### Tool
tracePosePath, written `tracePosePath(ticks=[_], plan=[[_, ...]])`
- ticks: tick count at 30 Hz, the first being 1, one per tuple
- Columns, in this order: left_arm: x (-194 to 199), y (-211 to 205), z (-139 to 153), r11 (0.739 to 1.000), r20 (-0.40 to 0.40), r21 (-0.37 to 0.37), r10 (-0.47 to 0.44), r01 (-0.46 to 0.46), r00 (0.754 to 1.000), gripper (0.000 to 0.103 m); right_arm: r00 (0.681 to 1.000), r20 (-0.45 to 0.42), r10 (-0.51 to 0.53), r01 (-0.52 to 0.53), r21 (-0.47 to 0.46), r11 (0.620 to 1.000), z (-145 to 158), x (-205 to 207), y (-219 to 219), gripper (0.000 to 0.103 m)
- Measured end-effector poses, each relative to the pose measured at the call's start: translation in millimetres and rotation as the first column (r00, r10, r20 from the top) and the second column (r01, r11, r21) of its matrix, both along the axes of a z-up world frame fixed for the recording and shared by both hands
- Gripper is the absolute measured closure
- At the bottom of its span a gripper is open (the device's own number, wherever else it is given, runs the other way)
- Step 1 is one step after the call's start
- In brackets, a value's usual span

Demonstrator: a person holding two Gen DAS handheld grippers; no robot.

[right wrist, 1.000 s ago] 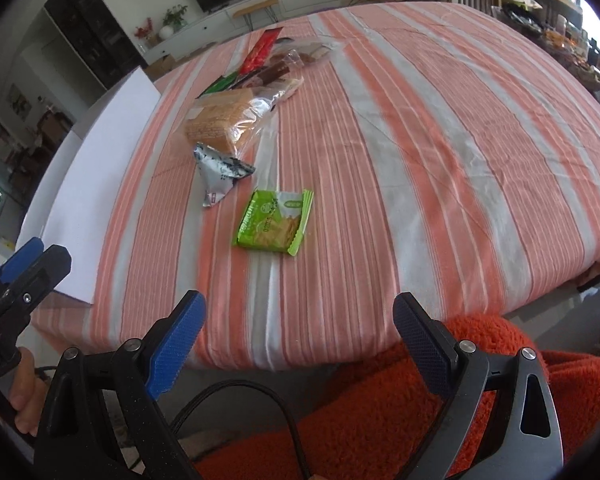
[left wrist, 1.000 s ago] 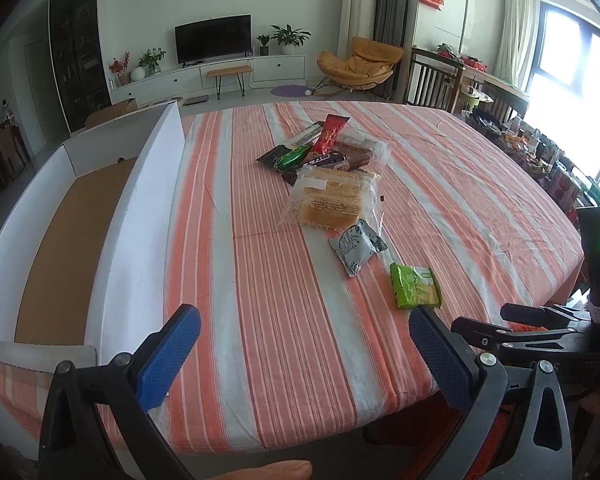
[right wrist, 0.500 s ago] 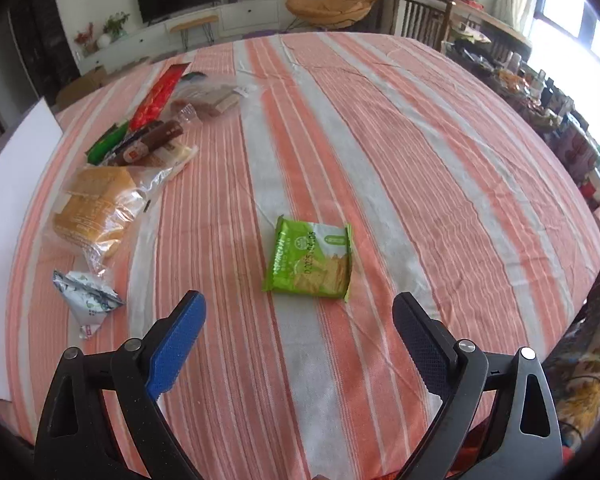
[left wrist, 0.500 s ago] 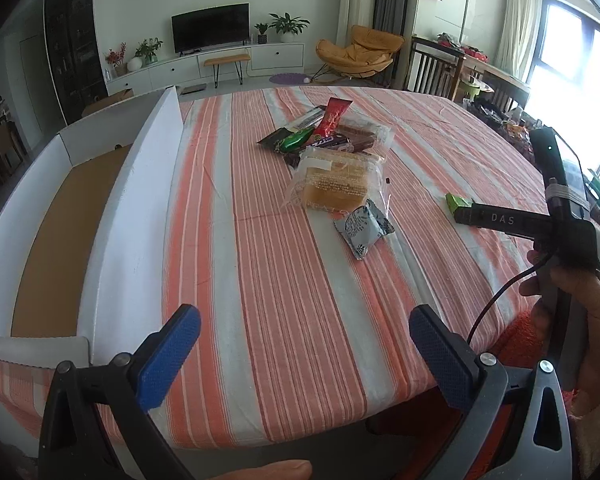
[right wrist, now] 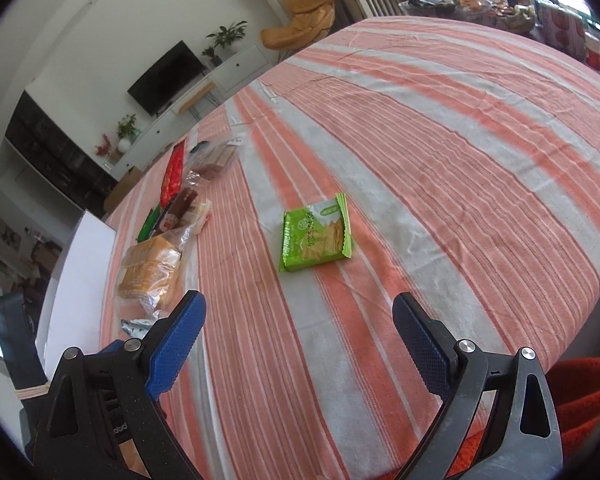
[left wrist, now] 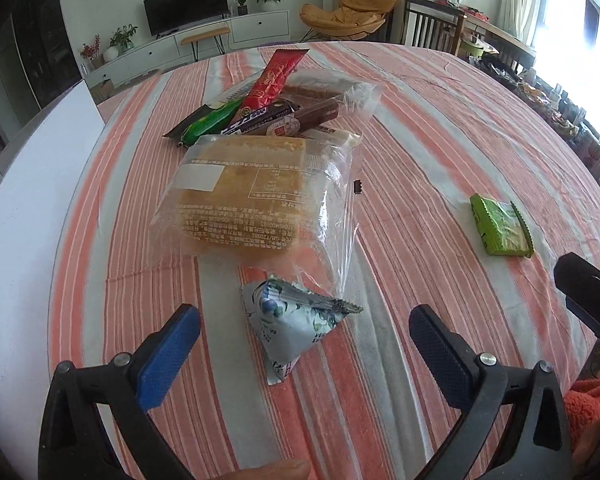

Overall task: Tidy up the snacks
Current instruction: 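Grasp the green cracker packet with the right tool while the left tool grasps the white triangular packet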

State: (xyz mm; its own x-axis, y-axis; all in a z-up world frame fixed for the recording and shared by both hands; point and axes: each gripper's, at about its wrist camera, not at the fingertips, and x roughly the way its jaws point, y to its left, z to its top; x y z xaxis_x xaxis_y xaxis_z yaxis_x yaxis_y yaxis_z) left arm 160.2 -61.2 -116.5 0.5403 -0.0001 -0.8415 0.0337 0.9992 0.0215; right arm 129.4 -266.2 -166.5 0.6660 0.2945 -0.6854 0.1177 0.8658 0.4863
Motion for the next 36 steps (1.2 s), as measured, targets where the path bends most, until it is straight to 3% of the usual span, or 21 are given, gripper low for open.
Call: tracePosePath(ticks=[2,5,8,13,24,26,28,32,36], plan=[[10,6,-12,0.997,-0.021,0.047,0.06,-0.059,0.998,0.0,1.0,0.007,0.001,-0.001,0.0,1.0,0,1,0,0.007],[4,31,-14,0.996,-0.036,0.017,0.092,-0.091,0.995,0.0,1.0,0.02,0.004,-0.004,-0.002,1.0,2,-1,-1,0.007],[-12,61,-13,0.991,-0.041,0.056,0.12,-0.118,0.992,0.0,1.0,0.018,0.009,-0.009,0.008,1.0,1,-1,-2,0.007],[-36,100,-18,0.992,-0.073,-0.014,0.123,-0.124,0.99,0.0,0.999,-0.023,0.025,-0.025,0.018,1.0,-5,7,1,0.007],[-40,98,-20,0.988,0.032,-0.021,0.155,-0.154,0.987,0.0,0.999,-0.043,0.007,-0.005,0.039,0.999,-10,5,-6,0.007],[-39,98,-19,0.991,0.017,-0.027,0.134,-0.134,0.991,0.0,0.999,-0.04,0.003,-0.001,0.045,0.999,-9,4,-7,0.007],[-36,90,-16,0.998,-0.009,-0.037,0.05,-0.05,0.999,0.001,0.999,-0.04,0.003,-0.001,0.045,0.999,-9,4,-8,0.007],[-26,66,2,0.995,0.058,-0.044,-0.084,0.086,0.995,0.001,0.999,-0.042,0.011,-0.009,0.037,0.999,-9,5,-5,0.007],[-6,59,-2,0.996,0.031,-0.048,-0.073,0.074,0.997,0.004,0.999,-0.04,0.02,-0.019,0.036,0.999,-9,5,-5,0.007]])
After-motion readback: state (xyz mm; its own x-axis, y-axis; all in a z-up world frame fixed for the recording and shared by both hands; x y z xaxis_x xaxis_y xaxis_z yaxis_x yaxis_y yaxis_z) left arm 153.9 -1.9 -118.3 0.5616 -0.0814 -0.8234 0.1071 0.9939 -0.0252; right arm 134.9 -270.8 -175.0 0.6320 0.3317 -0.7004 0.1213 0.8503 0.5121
